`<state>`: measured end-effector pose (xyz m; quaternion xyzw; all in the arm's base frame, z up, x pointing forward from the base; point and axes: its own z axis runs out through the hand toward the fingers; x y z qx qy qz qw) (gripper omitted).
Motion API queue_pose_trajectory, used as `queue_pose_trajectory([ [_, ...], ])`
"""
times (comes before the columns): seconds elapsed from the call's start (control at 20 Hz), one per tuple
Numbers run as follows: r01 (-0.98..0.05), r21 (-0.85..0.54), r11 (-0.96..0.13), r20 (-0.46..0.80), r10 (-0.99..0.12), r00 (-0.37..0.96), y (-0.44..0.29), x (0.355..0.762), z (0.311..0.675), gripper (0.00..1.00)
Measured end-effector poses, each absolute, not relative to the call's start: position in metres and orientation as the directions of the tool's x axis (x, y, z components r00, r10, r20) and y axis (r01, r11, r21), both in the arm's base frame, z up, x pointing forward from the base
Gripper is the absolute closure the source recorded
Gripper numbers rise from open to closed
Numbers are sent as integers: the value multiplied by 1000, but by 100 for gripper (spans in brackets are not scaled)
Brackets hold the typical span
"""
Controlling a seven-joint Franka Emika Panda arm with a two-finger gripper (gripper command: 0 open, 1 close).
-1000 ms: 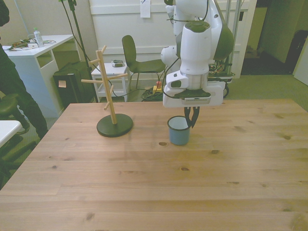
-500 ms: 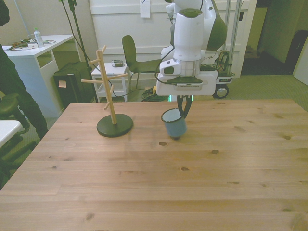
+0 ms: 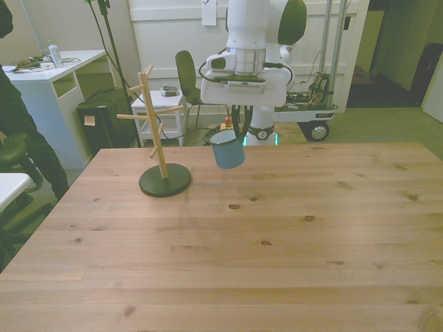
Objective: Hang the mug
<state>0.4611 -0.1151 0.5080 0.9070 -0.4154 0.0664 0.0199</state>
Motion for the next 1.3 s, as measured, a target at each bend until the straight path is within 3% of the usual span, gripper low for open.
queue_pose_trajectory([
  [0.65, -786, -55, -616, 193, -779, 597, -161, 438, 597, 100],
  [1.3, -804, -58, -592, 196, -796, 572, -202, 444, 613, 100],
])
